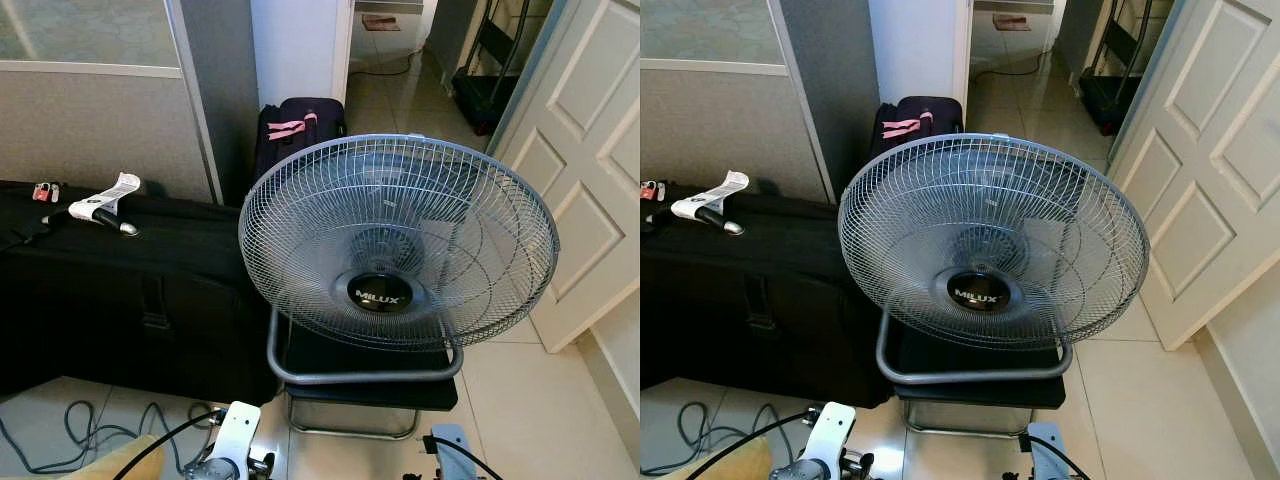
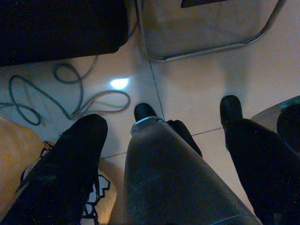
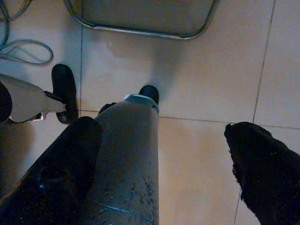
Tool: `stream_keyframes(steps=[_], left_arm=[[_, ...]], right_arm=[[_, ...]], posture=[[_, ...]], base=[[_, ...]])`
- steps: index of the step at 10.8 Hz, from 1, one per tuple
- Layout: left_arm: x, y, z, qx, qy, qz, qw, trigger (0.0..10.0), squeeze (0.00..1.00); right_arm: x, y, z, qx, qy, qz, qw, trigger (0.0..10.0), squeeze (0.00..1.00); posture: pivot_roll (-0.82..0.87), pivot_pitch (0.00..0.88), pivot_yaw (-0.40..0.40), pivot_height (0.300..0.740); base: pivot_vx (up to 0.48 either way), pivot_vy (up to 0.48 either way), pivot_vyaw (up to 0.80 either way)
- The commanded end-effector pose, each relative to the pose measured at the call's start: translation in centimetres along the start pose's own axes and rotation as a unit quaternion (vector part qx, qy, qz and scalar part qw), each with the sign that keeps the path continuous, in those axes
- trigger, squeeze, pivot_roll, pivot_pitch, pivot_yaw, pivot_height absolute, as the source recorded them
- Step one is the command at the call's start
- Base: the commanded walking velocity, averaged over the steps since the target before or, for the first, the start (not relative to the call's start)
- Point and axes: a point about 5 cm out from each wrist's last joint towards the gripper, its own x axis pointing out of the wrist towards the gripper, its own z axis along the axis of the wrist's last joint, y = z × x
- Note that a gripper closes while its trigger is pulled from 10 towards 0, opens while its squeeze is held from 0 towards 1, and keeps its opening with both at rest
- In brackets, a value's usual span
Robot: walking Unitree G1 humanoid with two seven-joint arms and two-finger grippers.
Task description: Clean up the room
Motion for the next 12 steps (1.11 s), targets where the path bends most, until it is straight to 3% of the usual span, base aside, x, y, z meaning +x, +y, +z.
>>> stream_keyframes(steps=[1, 11, 12], left_arm=[[0.1, 2.1, 0.9, -0.078, 0.039, 0.058, 0.995, 10.0, 0.00], [0.1, 2.1, 0.9, -0.078, 0.039, 0.058, 0.995, 10.0, 0.00], [0.1, 0.9, -0.5, -0.059, 0.041, 0.040, 0.997, 10.0, 0.00]], right_arm=[[0.1, -0.1, -0.9, 0.059, 0.037, -0.080, 0.994, 10.0, 0.00], [0.1, -0.1, -0.9, 0.059, 0.037, -0.080, 0.994, 10.0, 0.00], [0.1, 4.6, -4.5, 0.019, 0.059, -0.045, 0.997, 10.0, 1.00]], posture=[[0.00, 0.000, -0.019, 0.740], [0.00, 0.000, -0.019, 0.740], [-0.04, 0.000, 0.011, 0.740]], base=[[0.000, 0.000, 0.00], [0.000, 0.000, 0.00], [0.000, 0.000, 0.80]])
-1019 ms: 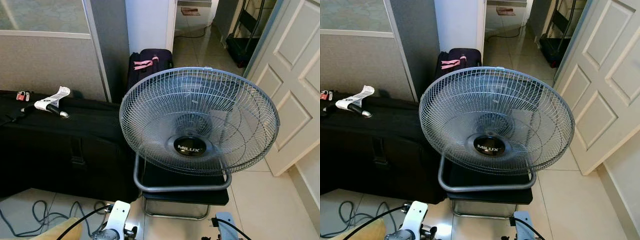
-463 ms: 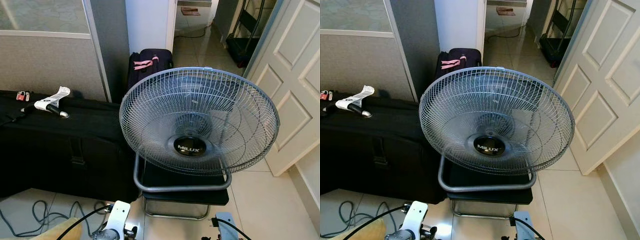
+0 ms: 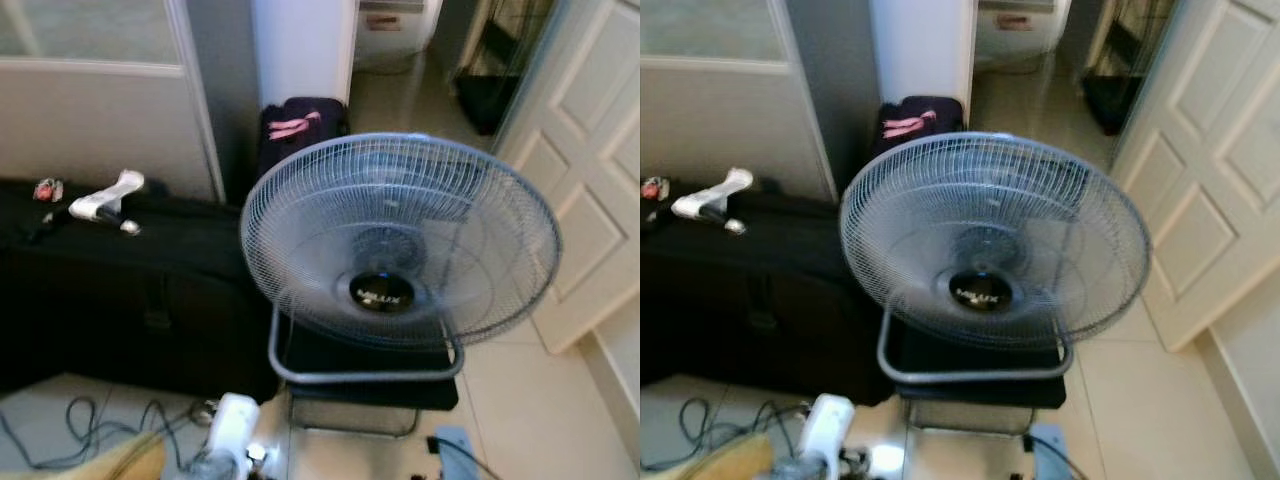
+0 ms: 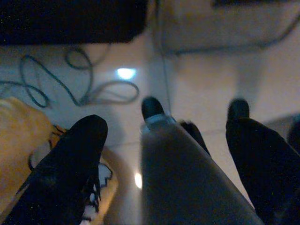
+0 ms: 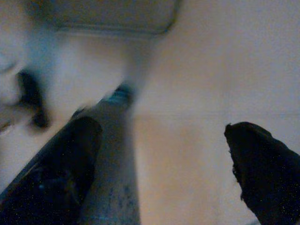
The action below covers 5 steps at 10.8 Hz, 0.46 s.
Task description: Clean up the room
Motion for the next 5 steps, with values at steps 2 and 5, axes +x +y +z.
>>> stream_keyframes(steps=[2, 5], left_arm=[[-0.3, -1.5, -3.0, 0.014, 0.026, -0.015, 0.999, 10.0, 0.00], [-0.4, -1.5, -3.2, 0.009, 0.026, -0.015, 1.000, 10.0, 0.00]], right_arm=[[-3.9, 10.5, -7.7, -0.018, 0.088, 0.111, 0.990, 10.0, 1.00], [-6.4, 14.4, -9.2, -0.011, 0.072, 0.156, 0.985, 10.0, 1.00]], posture=[[-0.04, 0.000, 0.013, 0.740], [-0.03, 0.000, 0.013, 0.740]], base=[[0.000, 0.000, 0.80], [0.000, 0.000, 0.80]])
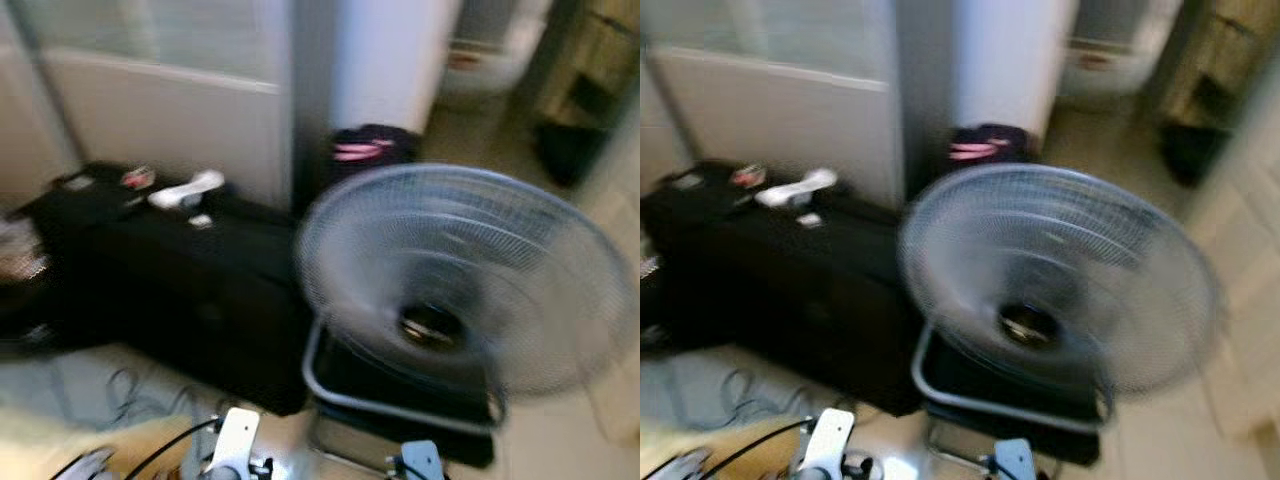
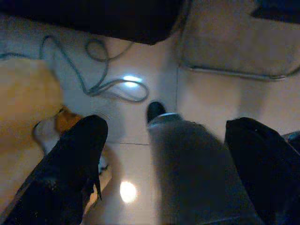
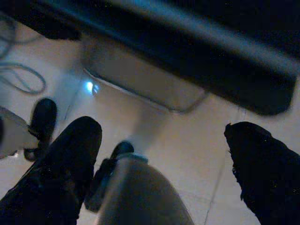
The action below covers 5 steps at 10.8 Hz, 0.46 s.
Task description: Clean up the room
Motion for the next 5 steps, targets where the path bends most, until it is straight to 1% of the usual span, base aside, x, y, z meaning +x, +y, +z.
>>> stream_keyframes(steps=[1, 2, 3, 4, 5], left_arm=[[-0.1, -0.4, -1.3, -0.005, 0.023, -0.004, 1.000, 10.0, 0.00], [-0.1, -0.3, -1.2, -0.006, 0.016, -0.001, 1.000, 10.0, 0.00], [-0.1, -0.1, -1.1, -0.006, 0.013, 0.004, 1.000, 10.0, 0.00], [-0.2, 0.1, -1.1, -0.004, 0.011, 0.005, 1.000, 10.0, 0.00], [-0.2, 0.3, -1.0, 0.005, 0.010, 0.003, 1.000, 10.0, 0.00]], right_arm=[[-6.7, 13.5, -4.9, 0.044, 0.115, 0.152, 0.981, 10.0, 1.00], [-7.8, 14.8, -4.9, 0.019, 0.099, 0.160, 0.982, 10.0, 1.00], [-8.8, 15.9, -5.1, 0.006, 0.087, 0.168, 0.982, 10.0, 1.00], [-9.5, 16.6, -5.2, 0.018, 0.086, 0.167, 0.982, 10.0, 1.00], [-10.5, 17.4, -5.7, 0.018, 0.100, 0.167, 0.981, 10.0, 0.77]], posture=[[-0.03, 0.000, 0.016, 0.740], [-0.03, 0.000, 0.019, 0.740], [-0.03, 0.000, 0.024, 0.740], [-0.03, 0.000, 0.028, 0.740], [-0.03, 0.000, 0.042, 0.740]], base=[[0.000, 0.000, 0.80], [0.000, 0.000, 0.80], [0.000, 0.000, 0.80], [0.000, 0.000, 0.00], [0.000, 0.000, 0.00]])
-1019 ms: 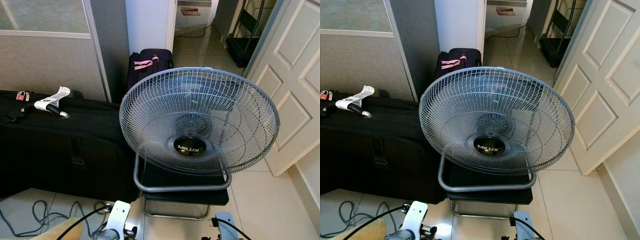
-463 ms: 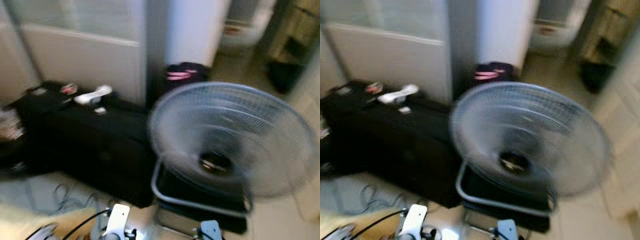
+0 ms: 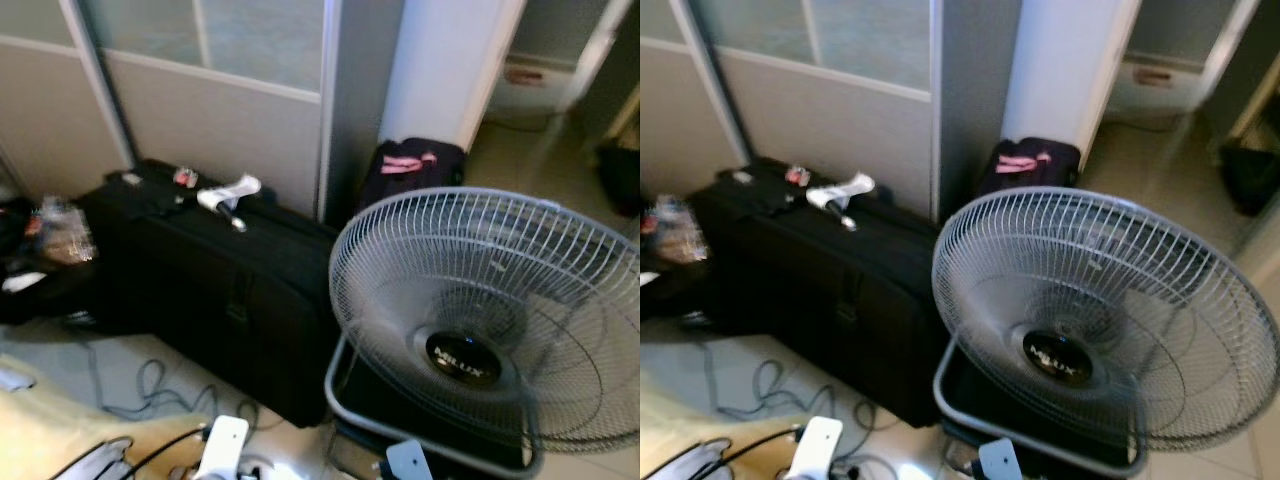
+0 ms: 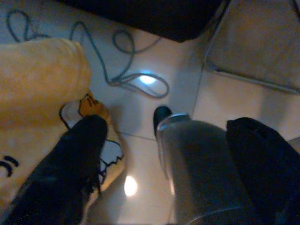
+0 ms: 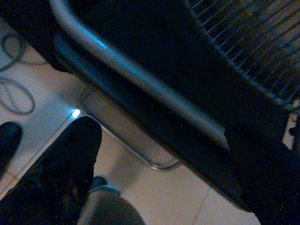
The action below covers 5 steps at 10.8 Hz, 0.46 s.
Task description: Clean up the room
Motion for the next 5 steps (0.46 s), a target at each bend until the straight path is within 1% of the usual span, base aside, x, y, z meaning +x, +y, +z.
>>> stream_keyframes(steps=[1, 2, 3, 4, 5], left_arm=[[0.0, -0.3, -0.2, 0.004, 0.003, -0.010, 1.000, 10.0, 0.00], [-0.1, -0.1, -0.4, -0.012, -0.010, 0.001, 1.000, 10.0, 0.00], [-0.2, 0.0, -0.4, -0.015, -0.010, 0.002, 1.000, 10.0, 0.00], [-0.2, 0.1, -0.4, -0.006, -0.003, -0.002, 1.000, 10.0, 0.00], [-0.1, 0.2, -0.1, 0.008, 0.002, -0.028, 1.000, 10.0, 0.00]], right_arm=[[-12.8, 17.5, -1.8, 0.106, 0.159, 0.207, 0.959, 10.0, 0.00], [4.6, -8.3, 4.5, 0.176, 0.044, 0.071, 0.981, 10.0, 0.00], [4.6, -8.3, 4.3, 0.189, 0.049, 0.083, 0.977, 10.0, 0.00], [4.2, -8.1, 3.3, 0.210, 0.064, 0.093, 0.971, 10.0, 0.00], [3.6, -7.1, 2.4, 0.203, 0.066, 0.165, 0.963, 10.0, 0.00]], posture=[[-0.02, 0.000, 0.046, 0.740], [-0.01, 0.000, 0.060, 0.740], [0.00, 0.000, 0.071, 0.740], [0.00, 0.000, 0.084, 0.740], [-0.04, 0.000, 0.114, 0.740]], base=[[0.000, 0.000, 0.00], [0.000, 0.000, 0.00], [0.000, 0.000, 0.00], [0.000, 0.000, 0.00], [0.000, 0.000, 0.00]])
